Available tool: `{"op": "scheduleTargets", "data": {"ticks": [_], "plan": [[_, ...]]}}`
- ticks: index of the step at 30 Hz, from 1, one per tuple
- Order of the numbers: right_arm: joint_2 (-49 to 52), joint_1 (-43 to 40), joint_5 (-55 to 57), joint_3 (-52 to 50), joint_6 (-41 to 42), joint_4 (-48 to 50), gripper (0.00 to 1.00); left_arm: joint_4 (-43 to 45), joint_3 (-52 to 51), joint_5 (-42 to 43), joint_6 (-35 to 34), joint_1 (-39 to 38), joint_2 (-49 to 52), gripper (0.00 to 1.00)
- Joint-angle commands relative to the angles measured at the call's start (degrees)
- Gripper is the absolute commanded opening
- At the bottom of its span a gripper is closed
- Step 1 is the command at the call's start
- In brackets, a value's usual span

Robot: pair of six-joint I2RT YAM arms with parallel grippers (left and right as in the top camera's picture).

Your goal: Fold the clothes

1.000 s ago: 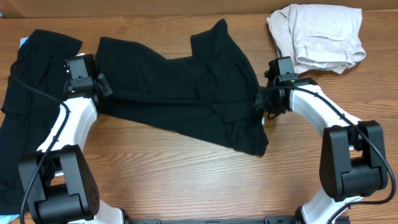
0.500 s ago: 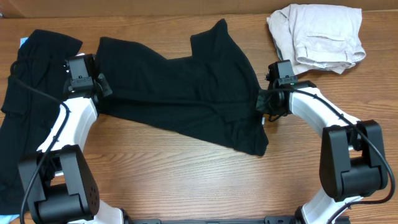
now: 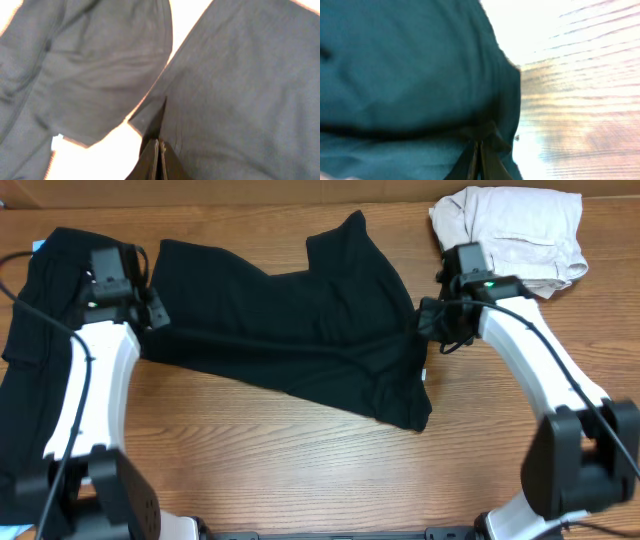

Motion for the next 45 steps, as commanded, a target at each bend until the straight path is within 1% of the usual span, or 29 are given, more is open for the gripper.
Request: {"op": "scheduleTargets", "data": {"ticks": [1, 7, 13, 16, 21, 24, 26, 28, 31, 34, 39, 45], "plan": [[-6.4, -0.2, -1.0, 3.7, 0.0, -3.4, 0.04, -7.3, 6.6, 0.5, -0.8, 0.2, -4.5, 0.04], [-14.1, -0.2, -2.1, 3.9, 0.0, -10.2, 0.04, -24.7, 12.4, 4.8, -1.4, 0.3, -7.3, 0.04], [-20.7, -0.2, -2.0, 3.9, -0.1, -18.3, 0.04, -39.3, 13.3, 6.5, -1.5, 0.3, -8.7, 0.04], [-22.6, -0.2, -2.0, 3.9, -0.8, -22.5, 0.04, -44.4, 13.3, 6.5, -1.5, 0.3, -8.9, 0.04], [-25.3, -0.2, -2.0, 3.9, -1.6, -29.2, 0.04, -48.7, 13.3, 6.4, -1.7, 0.3, -9.6, 0.04], [-26.5, -0.2, -1.8, 3.9, -1.6, -32.0, 0.04, -49.8, 13.3, 5.6, -1.9, 0.4, -10.8, 0.04], [-27.0, -0.2, -1.9, 3.9, -2.4, -33.5, 0.04, -50.4, 13.2, 3.3, -3.1, 0.9, -11.6, 0.04], [-27.1, -0.2, -2.0, 3.9, -2.9, -33.8, 0.04, -50.3, 12.6, 1.1, -5.2, 2.0, -12.2, 0.04], [-26.6, -0.2, -2.4, 3.8, -2.9, -31.8, 0.04, -48.8, 10.3, -0.2, -10.6, 3.4, -12.5, 0.04], [-25.1, -0.2, -3.7, 3.8, -4.4, -28.4, 0.04, -44.5, 6.0, -0.8, -12.7, 3.8, -12.5, 0.04], [-21.3, -0.2, -4.5, 3.3, -6.0, -22.3, 0.04, -37.0, -1.1, -5.0, -19.1, 4.9, -12.5, 0.05], [-13.7, -0.2, -5.1, 3.0, -7.8, -15.0, 0.04, -26.0, -5.7, -5.8, -19.9, 8.7, -12.4, 0.04]]}}
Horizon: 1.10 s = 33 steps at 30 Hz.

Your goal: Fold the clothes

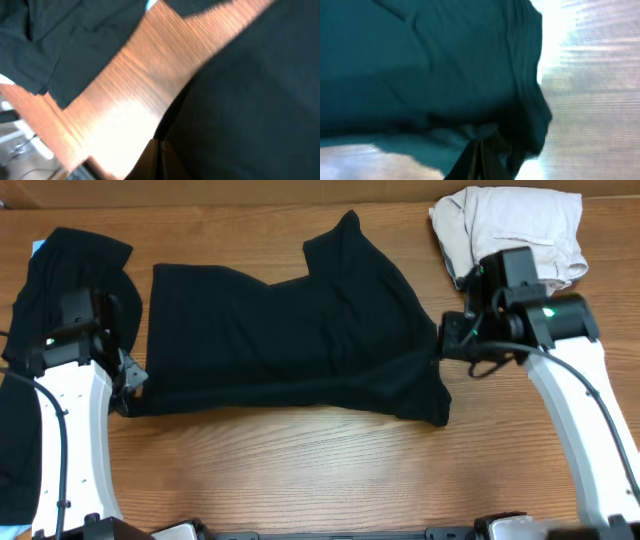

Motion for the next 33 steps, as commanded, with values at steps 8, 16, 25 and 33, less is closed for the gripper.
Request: {"op": "scheduleTargets", "data": {"ticks": [8, 16, 25, 33], "plan": [[9.8, -0.2, -0.3, 0.4, -1.8, 8.1, 0.04, 17.2, -4.4, -1.9, -2.6, 2.1, 3.3, 0.04], [13.2, -0.2, -0.3, 0.4, -1.7, 11.3, 0.04, 27.1, -4.5, 5.9, -2.6, 2.0, 11.5, 0.04], [17.1, -0.5, 3.8, -1.7, 1.6, 15.4, 0.04, 40.3, -4.5, 9.9, -2.4, 1.7, 20.4, 0.04], [20.2, -0.7, 4.7, -1.7, 3.5, 18.6, 0.04, 47.9, -4.5, 10.0, -2.3, 0.1, 24.0, 0.04]]}}
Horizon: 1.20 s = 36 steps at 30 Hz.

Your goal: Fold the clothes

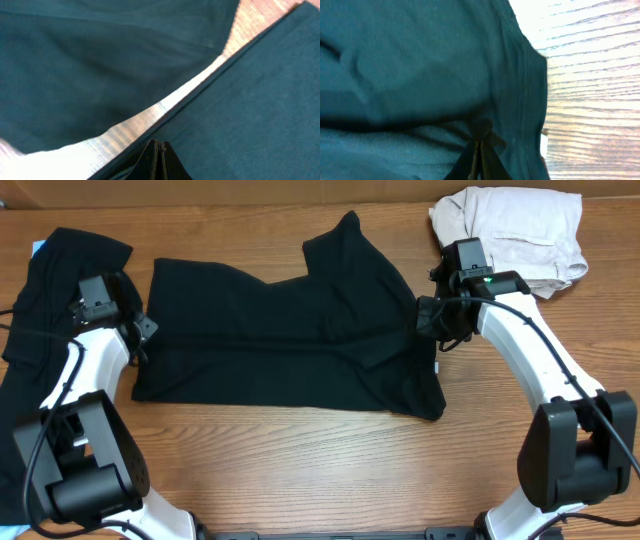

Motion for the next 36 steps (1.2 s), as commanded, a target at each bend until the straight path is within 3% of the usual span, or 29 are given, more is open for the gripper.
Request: {"op": "scheduleTargets", "data": {"ticks": [1, 5, 6, 8, 9, 10, 13, 16, 21, 25, 32, 36], "plan": [[1.0, -0.6, 1.8, -0.3, 1.6, 1.4, 0.04, 2.1, 0.0, -0.3, -0.5, -1.1, 1.7, 0.04], [2.1, -0.7, 1.8, -0.3, 1.7, 2.6, 0.04, 3.4, 0.0, -0.3, -0.5, -2.1, 2.1, 0.06], [2.3, -0.7, 1.8, -0.3, 1.7, 2.9, 0.06, 3.6, 0.0, -0.3, -0.5, -2.3, 2.1, 0.16], [2.4, -0.7, 1.9, -0.3, 1.7, 3.5, 0.36, 4.2, 0.0, -0.4, -0.5, -2.6, 2.1, 0.38], [2.4, -0.7, 1.8, -0.3, 1.7, 3.8, 0.58, 4.4, 0.0, -0.5, -0.4, -2.6, 2.1, 0.54], [2.4, -0.7, 1.8, -0.2, 1.7, 4.1, 0.67, 4.7, 0.0, -0.5, 0.3, -2.6, 2.1, 0.64], [2.4, -0.9, 1.6, 1.0, 1.7, 3.0, 0.78, 4.0, 0.8, -0.5, 5.4, -2.5, 1.9, 0.85], [1.8, -1.6, 0.3, 5.2, 1.7, -2.7, 0.82, -1.9, 3.8, -0.5, 12.1, -2.5, 0.2, 1.00], [-1.3, -1.5, -1.6, 13.1, 1.4, -13.5, 0.83, -19.6, 12.6, 0.0, 13.7, -2.5, -4.0, 1.00], [-6.3, 0.0, -2.3, 13.8, 1.5, -19.1, 0.84, -34.0, 18.8, 3.0, 13.4, -2.6, -8.0, 0.99], [-9.9, 4.6, -2.8, 12.0, 3.0, -26.3, 0.83, -45.5, 19.0, 4.6, 13.4, -2.6, -13.8, 1.00], [-9.9, 8.9, -2.8, 5.9, 4.7, -23.1, 0.80, -46.6, 15.7, 3.2, 13.5, -2.6, -13.9, 1.00]]}}
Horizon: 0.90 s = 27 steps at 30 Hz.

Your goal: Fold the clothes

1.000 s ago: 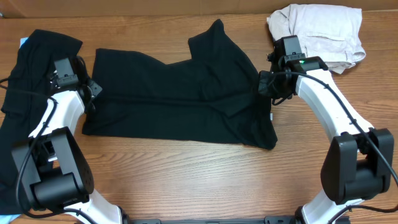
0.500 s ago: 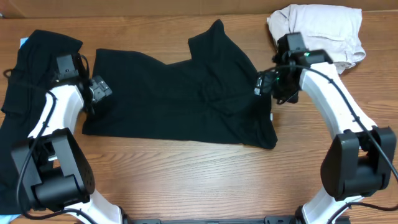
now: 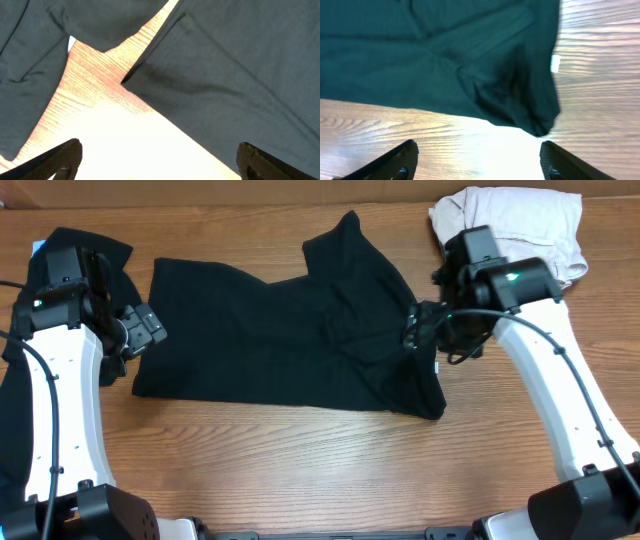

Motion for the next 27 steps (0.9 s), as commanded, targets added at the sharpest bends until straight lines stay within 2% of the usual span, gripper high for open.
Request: {"op": "scheduleTargets", "data": {"ticks": [1, 4, 7, 9, 11, 15, 20, 21, 27], "plan": [[-0.3, 3.4, -0.5, -6.0, 2.4, 2.8, 0.79, 0.9, -4.4, -0.1, 1.3, -0.2, 0.3, 1.00], [-0.3, 5.7, -0.5, -11.9, 4.4, 7.3, 0.77, 5.0, -10.8, 1.1, 1.3, -0.2, 0.3, 1.00], [-0.3, 6.6, -0.5, -16.7, 4.5, 12.0, 0.73, 12.0, -17.6, 1.6, 1.3, -0.2, 0.3, 0.91], [-0.3, 6.7, -0.4, -19.3, 4.5, 15.4, 0.67, 17.1, -21.3, 1.6, 1.3, -0.2, 0.4, 0.83], [-0.3, 6.7, -0.2, -21.8, 4.5, 19.3, 0.59, 22.7, -24.9, 1.9, 1.3, -0.3, 0.4, 0.65], [-0.3, 6.6, -0.3, -26.9, 4.6, 27.4, 0.23, 32.7, -30.6, 2.0, 1.2, -0.3, 1.4, 0.34], [-0.2, 6.5, -0.1, -31.8, 4.8, 33.2, 0.08, 40.9, -34.2, 2.0, 1.2, -0.3, 4.4, 0.07], [-0.2, 6.4, 0.3, -32.5, 4.8, 34.1, 0.07, 41.9, -34.2, 2.0, 1.2, -0.2, 5.2, 0.04], [-0.2, 3.7, 3.8, -35.5, 6.3, 37.0, 0.06, 47.0, -34.2, 1.6, 1.1, -0.2, 10.8, 0.04]]}}
